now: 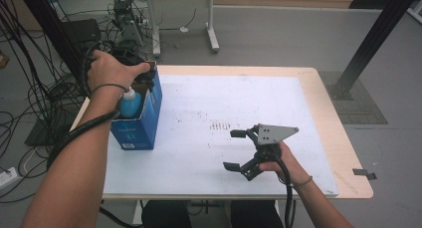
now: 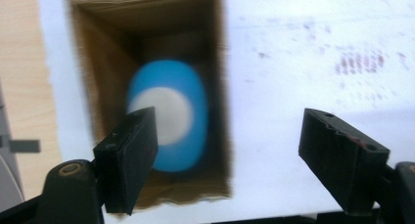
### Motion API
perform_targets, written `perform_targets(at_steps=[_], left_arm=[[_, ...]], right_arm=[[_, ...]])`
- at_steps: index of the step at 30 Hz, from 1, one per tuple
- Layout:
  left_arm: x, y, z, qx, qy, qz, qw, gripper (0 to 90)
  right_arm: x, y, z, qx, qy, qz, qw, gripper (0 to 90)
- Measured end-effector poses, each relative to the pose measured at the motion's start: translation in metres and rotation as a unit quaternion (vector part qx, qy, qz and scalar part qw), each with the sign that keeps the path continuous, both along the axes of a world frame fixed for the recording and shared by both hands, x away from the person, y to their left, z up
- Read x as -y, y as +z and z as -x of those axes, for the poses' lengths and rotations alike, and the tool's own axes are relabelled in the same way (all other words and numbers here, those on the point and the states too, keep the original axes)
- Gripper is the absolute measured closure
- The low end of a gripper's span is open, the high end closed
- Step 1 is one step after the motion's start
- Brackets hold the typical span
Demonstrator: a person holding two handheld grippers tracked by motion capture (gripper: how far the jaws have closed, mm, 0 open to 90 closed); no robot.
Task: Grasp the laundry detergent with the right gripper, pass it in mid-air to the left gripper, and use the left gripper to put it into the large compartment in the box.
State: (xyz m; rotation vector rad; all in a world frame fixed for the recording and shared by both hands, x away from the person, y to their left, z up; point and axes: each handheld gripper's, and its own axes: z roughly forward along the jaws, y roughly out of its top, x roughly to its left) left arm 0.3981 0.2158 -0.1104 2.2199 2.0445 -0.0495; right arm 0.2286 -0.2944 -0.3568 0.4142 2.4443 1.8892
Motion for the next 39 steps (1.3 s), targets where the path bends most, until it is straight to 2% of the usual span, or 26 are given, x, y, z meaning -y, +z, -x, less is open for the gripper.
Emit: perform_targets(at_steps=[2, 4, 5, 8, 17, 18, 20, 24, 25, 28, 29, 30, 35, 39], left_arm=[[0.008, 0.002, 0.0, 0.002, -0.012, 0.004, 0.9999, 17.3], [0.019, 0.004, 0.0, 0.002, -0.035, 0.007, 0.9994, 16.3], [0.019, 0.004, 0.0, 0.002, -0.035, 0.007, 0.9994, 14.7], [0.039, 0.004, 0.002, 0.004, -0.065, 0.006, 0.9979, 13.0], [0.075, 0.0, 0.009, 0.012, -0.117, 0.015, 0.9929, 9.3], [0.077, -0.001, 0.011, 0.019, -0.12, 0.021, 0.9924, 9.4], [0.081, -0.003, 0.011, 0.018, -0.13, 0.032, 0.9908, 8.7], [0.096, -0.009, 0.015, 0.019, -0.154, 0.032, 0.9874, 7.1], [0.096, -0.009, 0.015, 0.019, -0.154, 0.032, 0.9874, 6.5], [0.105, -0.017, 0.019, 0.017, -0.169, 0.039, 0.9847, 6.1], [0.105, -0.017, 0.019, 0.017, -0.169, 0.039, 0.9847, 5.9], [0.11, -0.021, 0.021, 0.015, -0.175, 0.04, 0.9837, 5.7], [0.12, -0.03, 0.027, 0.011, -0.192, 0.044, 0.9804, 5.4], [0.13, -0.042, 0.027, -0.002, -0.208, 0.044, 0.9771, 5.4]], right_arm=[[0.001, 0.002, -0.001, -0.001, -0.004, 0.004, 1.0, 1.3], [0.002, 0.004, -0.001, -0.002, -0.006, 0.006, 1.0, 1.3], [0.002, 0.004, -0.001, -0.002, -0.006, 0.006, 1.0, 1.3], [0.007, 0.008, -0.002, -0.007, -0.017, 0.013, 0.9997, 1.3], [0.02, 0.016, -0.005, -0.019, -0.043, 0.03, 0.9985, 1.4], [0.021, 0.017, -0.005, -0.021, -0.046, 0.033, 0.9982, 1.4], [0.023, 0.02, -0.006, -0.029, -0.053, 0.045, 0.9972, 1.4], [0.028, 0.027, -0.009, -0.042, -0.071, 0.064, 0.9945, 1.4], [0.03, 0.03, -0.009, -0.047, -0.079, 0.072, 0.9932, 1.4], [0.032, 0.037, -0.012, -0.055, -0.094, 0.095, 0.9895, 1.5], [0.032, 0.037, -0.012, -0.055, -0.094, 0.095, 0.9895, 1.5], [0.034, 0.042, -0.014, -0.061, -0.108, 0.109, 0.9863, 1.5], [0.041, 0.049, -0.019, -0.072, -0.132, 0.129, 0.9803, 1.5], [0.047, 0.052, -0.021, -0.076, -0.147, 0.145, 0.9755, 1.6]])
